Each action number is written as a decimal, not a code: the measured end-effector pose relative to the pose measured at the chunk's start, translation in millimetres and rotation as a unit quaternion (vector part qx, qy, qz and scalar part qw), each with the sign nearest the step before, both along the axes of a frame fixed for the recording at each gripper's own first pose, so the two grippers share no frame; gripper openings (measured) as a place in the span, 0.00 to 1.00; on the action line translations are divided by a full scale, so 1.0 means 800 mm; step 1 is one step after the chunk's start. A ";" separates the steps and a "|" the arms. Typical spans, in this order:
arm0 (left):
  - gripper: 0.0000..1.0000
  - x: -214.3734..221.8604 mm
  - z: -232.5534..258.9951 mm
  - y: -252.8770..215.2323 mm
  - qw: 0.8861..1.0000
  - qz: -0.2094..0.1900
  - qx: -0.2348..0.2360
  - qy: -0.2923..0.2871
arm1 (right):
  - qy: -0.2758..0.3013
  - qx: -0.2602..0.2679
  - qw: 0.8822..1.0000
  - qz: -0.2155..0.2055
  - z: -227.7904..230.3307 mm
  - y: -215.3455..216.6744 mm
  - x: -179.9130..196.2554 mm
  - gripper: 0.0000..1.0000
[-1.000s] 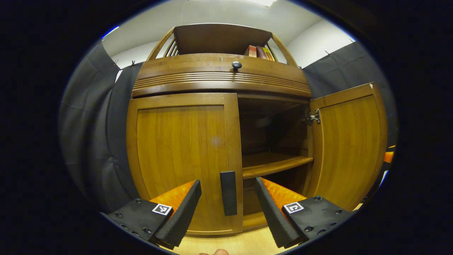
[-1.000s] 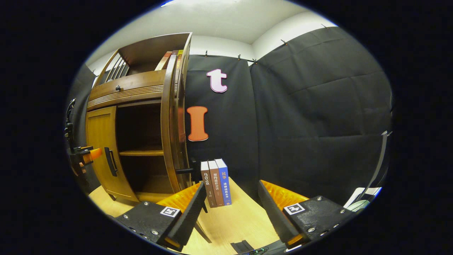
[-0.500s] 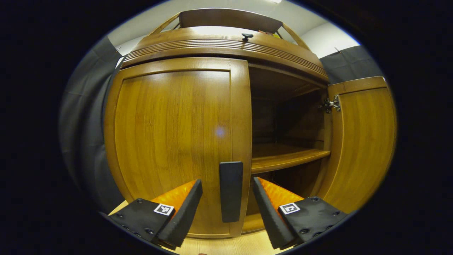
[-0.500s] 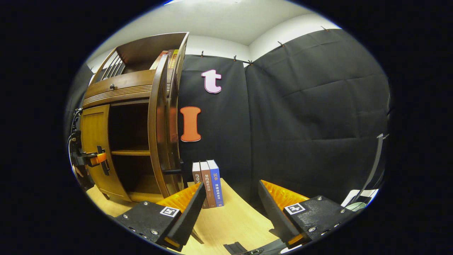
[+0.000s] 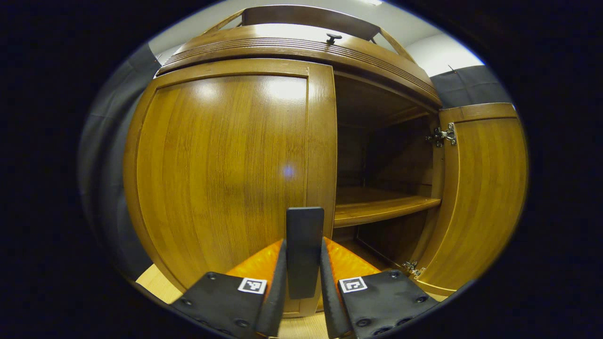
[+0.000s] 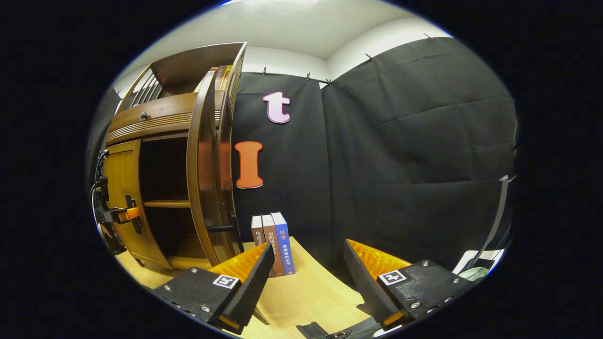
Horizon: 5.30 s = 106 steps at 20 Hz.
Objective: Open the right door of the double-door shoe cabinet with the right hand, and open the left door with the left hand.
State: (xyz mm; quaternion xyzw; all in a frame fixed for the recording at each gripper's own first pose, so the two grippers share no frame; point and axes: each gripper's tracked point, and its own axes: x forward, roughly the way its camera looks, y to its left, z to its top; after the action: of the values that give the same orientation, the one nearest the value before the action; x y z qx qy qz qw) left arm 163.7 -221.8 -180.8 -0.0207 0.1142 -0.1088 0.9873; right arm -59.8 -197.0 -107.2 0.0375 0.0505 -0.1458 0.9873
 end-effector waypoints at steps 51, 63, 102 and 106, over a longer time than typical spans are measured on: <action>0.29 -0.264 0.060 0.214 0.999 -0.041 -0.004 -0.009 | -0.030 -0.009 0.989 0.144 0.089 0.218 -0.007 0.92; 0.29 -0.281 0.065 0.288 1.000 0.007 0.021 -0.004 | -0.031 -0.008 0.985 0.168 0.092 0.253 -0.004 0.92; 0.10 -0.325 0.132 0.389 0.997 0.066 0.005 -0.040 | -0.023 0.004 0.974 0.226 0.088 0.359 0.026 0.92; 0.10 -0.342 0.166 0.366 0.997 0.067 -0.008 -0.048 | -0.021 0.011 0.972 0.232 0.084 0.357 0.028 0.92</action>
State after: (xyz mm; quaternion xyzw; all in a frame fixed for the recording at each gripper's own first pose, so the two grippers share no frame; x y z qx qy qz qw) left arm -109.7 70.6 -48.3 -0.0308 0.0646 -0.0445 0.9964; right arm -37.2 88.3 -40.1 0.0383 0.0382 0.0891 0.9946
